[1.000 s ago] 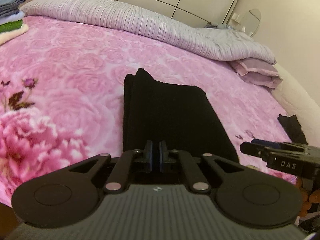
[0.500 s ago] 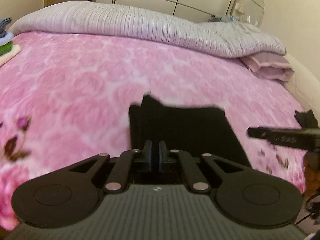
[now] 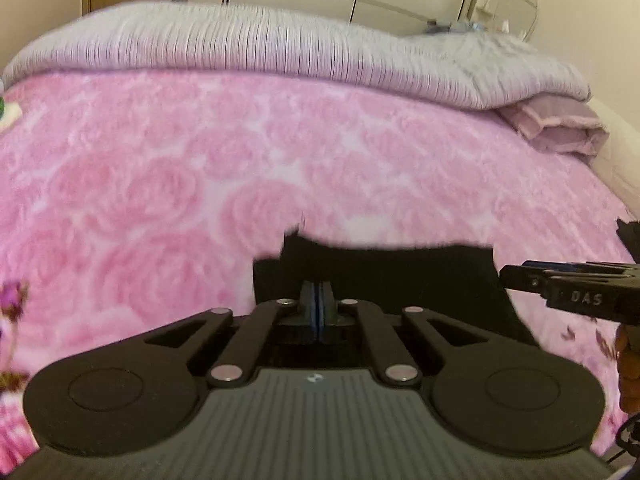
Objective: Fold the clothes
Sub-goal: 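Open the left tool and lift both tools off the folded black garment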
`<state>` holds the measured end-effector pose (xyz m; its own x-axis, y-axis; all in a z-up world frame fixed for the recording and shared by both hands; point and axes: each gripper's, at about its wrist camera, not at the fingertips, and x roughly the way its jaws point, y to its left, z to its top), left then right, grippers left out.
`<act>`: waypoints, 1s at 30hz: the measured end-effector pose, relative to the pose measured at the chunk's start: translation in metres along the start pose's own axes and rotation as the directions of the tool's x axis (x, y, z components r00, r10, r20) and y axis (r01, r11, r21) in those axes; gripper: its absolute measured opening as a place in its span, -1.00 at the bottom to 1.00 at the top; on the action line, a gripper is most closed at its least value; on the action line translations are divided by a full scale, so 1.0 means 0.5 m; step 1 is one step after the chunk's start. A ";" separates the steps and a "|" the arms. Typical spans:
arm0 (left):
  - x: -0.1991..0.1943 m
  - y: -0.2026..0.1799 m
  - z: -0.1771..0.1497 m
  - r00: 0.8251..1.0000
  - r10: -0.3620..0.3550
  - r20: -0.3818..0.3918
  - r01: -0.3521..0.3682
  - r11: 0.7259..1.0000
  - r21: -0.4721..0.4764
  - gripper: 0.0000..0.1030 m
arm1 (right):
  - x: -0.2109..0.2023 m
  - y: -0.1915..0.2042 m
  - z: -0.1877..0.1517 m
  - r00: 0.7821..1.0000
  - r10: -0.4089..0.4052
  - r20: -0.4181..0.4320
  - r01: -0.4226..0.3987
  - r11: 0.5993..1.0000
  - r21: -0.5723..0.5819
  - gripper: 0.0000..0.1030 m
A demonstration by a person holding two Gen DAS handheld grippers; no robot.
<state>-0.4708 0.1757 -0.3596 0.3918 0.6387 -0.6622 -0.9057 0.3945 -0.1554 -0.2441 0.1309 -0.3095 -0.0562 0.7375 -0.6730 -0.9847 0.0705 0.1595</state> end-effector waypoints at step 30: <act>-0.195 -0.061 -0.216 0.995 0.046 -0.089 -0.050 0.997 -0.052 -0.95 | -0.203 0.056 -0.217 0.992 -0.064 -0.110 0.064 0.998 -0.006 -0.30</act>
<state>-0.4990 0.0298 -0.3695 0.3342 0.5950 -0.7310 -0.9315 0.3267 -0.1599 -0.2839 -0.0147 -0.3149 -0.0105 0.6529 -0.7573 -0.9872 0.1138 0.1117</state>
